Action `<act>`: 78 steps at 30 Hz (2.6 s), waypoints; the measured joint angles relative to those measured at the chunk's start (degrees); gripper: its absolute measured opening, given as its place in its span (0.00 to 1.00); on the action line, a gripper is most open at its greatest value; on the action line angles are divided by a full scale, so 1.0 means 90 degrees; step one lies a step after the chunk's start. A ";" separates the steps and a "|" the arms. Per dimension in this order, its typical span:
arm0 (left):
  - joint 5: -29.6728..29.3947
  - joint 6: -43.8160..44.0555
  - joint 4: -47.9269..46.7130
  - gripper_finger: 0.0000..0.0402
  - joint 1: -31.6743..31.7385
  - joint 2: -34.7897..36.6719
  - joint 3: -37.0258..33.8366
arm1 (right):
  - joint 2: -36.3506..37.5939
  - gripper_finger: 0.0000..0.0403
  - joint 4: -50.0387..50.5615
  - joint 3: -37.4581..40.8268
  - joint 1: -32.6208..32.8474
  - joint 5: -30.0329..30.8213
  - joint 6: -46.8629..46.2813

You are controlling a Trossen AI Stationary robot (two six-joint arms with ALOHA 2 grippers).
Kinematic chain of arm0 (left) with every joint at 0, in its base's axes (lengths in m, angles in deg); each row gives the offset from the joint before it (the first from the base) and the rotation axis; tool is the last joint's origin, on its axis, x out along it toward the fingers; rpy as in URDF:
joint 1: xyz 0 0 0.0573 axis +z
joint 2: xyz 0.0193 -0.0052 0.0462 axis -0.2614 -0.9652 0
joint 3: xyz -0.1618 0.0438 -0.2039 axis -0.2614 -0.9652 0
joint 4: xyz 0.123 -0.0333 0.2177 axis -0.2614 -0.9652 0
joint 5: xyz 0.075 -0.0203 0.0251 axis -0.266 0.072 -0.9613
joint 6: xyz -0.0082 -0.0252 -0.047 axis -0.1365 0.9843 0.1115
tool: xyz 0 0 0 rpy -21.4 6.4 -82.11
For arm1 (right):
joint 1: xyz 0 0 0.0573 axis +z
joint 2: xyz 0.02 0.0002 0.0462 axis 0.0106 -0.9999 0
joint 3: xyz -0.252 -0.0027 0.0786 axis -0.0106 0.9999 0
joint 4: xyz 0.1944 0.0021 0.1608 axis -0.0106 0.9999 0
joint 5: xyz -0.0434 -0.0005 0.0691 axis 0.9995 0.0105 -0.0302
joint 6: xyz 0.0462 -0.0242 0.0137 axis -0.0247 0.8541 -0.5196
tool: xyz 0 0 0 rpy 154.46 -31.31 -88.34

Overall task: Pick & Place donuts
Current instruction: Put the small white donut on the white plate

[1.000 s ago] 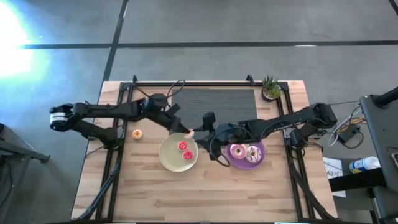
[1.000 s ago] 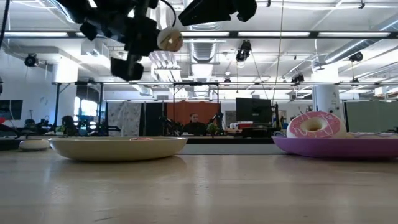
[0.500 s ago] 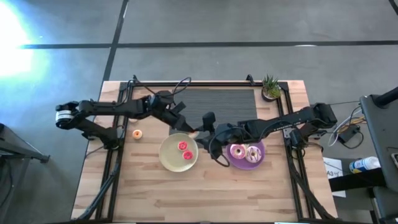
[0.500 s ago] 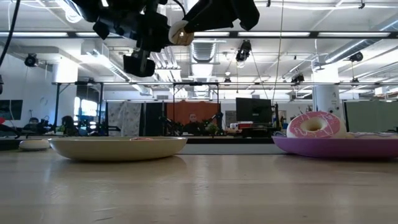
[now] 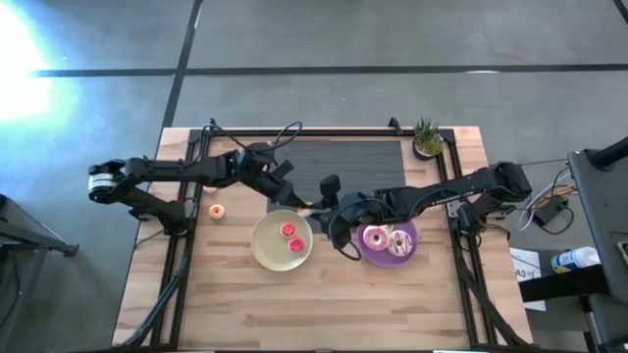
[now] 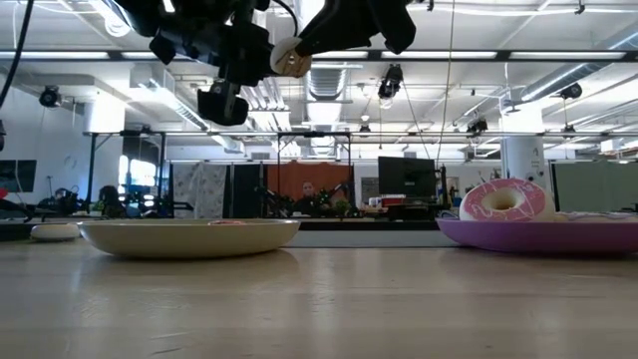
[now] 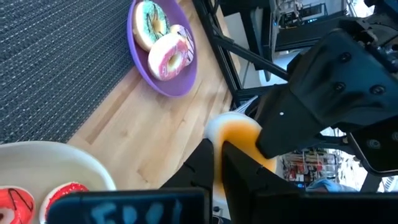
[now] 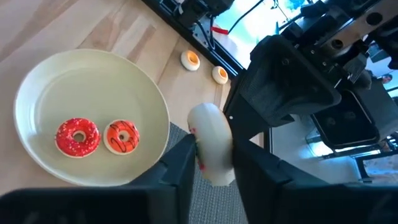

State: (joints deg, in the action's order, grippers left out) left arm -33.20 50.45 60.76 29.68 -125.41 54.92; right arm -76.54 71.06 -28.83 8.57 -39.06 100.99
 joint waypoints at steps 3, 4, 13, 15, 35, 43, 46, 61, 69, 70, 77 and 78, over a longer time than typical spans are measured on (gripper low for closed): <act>-0.0004 -0.0036 0.0005 0.01 0.0000 0.0000 0.0020 | 0.0000 0.17 -0.0001 0.0000 -0.0006 -0.0007 -0.0115; -0.0054 -0.0038 0.0012 0.02 -0.0002 0.0000 0.0024 | 0.0000 0.15 0.0000 0.0000 -0.0017 -0.0009 -0.0202; -0.0806 -0.0276 -0.0091 0.29 -0.0002 0.0000 0.0024 | 0.0000 0.07 0.0010 0.0002 -0.0044 -0.0016 -0.0952; -0.0984 -0.0404 -0.0245 0.34 0.0008 0.0008 0.0024 | 0.0000 0.07 0.0010 0.0002 -0.0044 -0.0041 -0.1390; -0.5651 -0.1615 -0.3610 0.38 -0.2142 0.2962 0.0012 | -0.1068 0.07 -0.1383 0.0114 -0.0673 -0.1476 -0.9325; -0.6419 -0.1187 -0.4505 0.38 -0.2985 0.3446 -0.0038 | -0.2517 0.07 -0.1238 -0.1169 -0.0697 -0.2272 -0.9910; -0.6668 -0.1043 -0.4769 0.38 -0.3082 0.3513 -0.0100 | -0.3142 0.07 -0.0559 -0.1920 -0.0692 -0.2504 -0.9865; -0.7126 -0.0704 -0.4932 0.38 -0.3104 0.4019 -0.0100 | -0.4493 0.07 0.1289 -0.3910 -0.0971 -0.2563 -0.8897; -0.7315 -0.0644 -0.4933 0.38 -0.3113 0.4461 -0.0100 | -0.4778 0.08 0.1324 -0.4075 -0.1098 -0.3280 -0.8635; -0.7347 -0.0641 -0.4935 0.38 -0.3113 0.4488 -0.0100 | -0.4796 0.09 0.1339 -0.4068 -0.1098 -0.3288 -0.8589; -0.7380 -0.0582 -0.4937 0.38 -0.3113 0.4558 -0.0100 | -0.4777 0.22 0.1704 -0.4093 -0.1088 -0.2468 -0.7949; -0.7382 -0.0579 -0.4940 0.38 -0.3113 0.4558 -0.0100 | -0.4777 0.24 0.1787 -0.4136 -0.1092 -0.2417 -0.7803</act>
State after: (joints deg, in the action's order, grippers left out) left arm -99.64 45.24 16.30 1.65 -84.38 54.02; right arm -119.54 87.14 -66.05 -1.27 -60.81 30.76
